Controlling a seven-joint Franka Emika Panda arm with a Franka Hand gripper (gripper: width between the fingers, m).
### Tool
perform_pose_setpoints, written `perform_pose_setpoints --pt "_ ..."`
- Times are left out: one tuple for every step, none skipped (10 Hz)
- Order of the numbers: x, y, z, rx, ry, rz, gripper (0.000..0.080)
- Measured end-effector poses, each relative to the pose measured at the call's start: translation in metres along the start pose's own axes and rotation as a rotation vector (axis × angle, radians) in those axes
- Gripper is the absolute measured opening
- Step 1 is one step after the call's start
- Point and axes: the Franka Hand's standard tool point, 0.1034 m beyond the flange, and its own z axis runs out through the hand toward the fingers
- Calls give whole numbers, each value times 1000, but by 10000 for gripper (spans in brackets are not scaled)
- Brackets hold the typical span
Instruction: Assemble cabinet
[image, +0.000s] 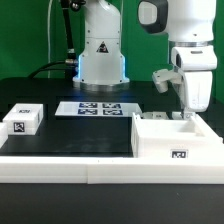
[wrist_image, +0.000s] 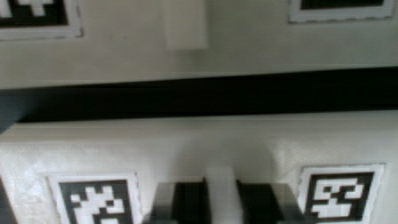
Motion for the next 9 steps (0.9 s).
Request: perform_pose_setpoints --pt "0 0 0 0 0 0 68" --pt "0 0 0 0 0 0 68" --pt "0 0 0 0 0 0 68" --pt "0 0 0 0 0 0 68" --pt "0 0 0 0 0 0 68" --pt "-1 1 -2 -2 -1 1 68" --pt "-4 4 -14 -8 -13 3 68" --pt "-10 8 -27 -19 -22 4 69" --pt "-17 12 -33 -20 -29 11 69"
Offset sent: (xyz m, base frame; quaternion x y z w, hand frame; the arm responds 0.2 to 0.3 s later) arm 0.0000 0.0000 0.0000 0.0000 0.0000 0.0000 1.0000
